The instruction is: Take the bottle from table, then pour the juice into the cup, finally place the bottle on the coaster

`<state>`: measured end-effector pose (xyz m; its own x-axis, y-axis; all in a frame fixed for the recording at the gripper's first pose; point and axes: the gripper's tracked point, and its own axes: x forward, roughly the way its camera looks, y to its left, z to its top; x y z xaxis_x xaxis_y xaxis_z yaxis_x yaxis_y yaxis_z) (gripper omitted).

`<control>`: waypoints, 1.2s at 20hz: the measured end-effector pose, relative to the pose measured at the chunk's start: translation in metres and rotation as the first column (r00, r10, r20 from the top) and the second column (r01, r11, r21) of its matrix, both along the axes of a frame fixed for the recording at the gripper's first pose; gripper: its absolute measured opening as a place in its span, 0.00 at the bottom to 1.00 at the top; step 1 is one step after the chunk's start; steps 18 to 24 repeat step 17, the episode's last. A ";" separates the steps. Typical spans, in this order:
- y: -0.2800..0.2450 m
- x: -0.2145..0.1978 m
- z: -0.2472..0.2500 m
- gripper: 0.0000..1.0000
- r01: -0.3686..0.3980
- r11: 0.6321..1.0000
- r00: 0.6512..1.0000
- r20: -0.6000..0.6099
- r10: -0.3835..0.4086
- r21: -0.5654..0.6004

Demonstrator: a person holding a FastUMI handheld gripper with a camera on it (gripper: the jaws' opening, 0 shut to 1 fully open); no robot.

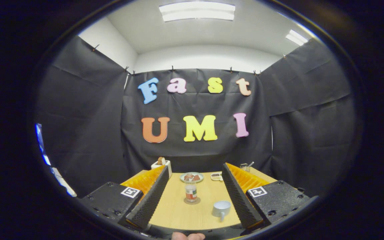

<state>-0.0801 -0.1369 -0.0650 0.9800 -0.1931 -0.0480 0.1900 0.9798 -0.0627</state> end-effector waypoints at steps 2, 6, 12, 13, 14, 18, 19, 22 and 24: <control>0.001 -0.005 0.001 1.00 0.003 1.000 1.000 -0.001 -0.003 -0.005; -0.004 -0.012 0.007 1.00 0.017 1.000 1.000 -0.001 -0.017 -0.008; -0.001 -0.016 0.014 1.00 0.016 0.999 1.000 0.006 -0.016 -0.029; -0.003 -0.016 0.015 1.00 0.020 0.999 1.000 0.006 -0.020 -0.034; -0.004 -0.016 0.016 1.00 0.023 0.999 1.000 0.006 -0.022 -0.038; -0.006 -0.014 0.018 1.00 0.033 0.998 0.999 0.007 -0.033 -0.047; -0.006 -0.014 0.018 1.00 0.033 0.998 0.999 0.007 -0.033 -0.047; -0.006 -0.014 0.018 1.00 0.033 0.998 0.999 0.007 -0.033 -0.047; -0.006 -0.014 0.018 1.00 0.033 0.998 0.999 0.007 -0.033 -0.047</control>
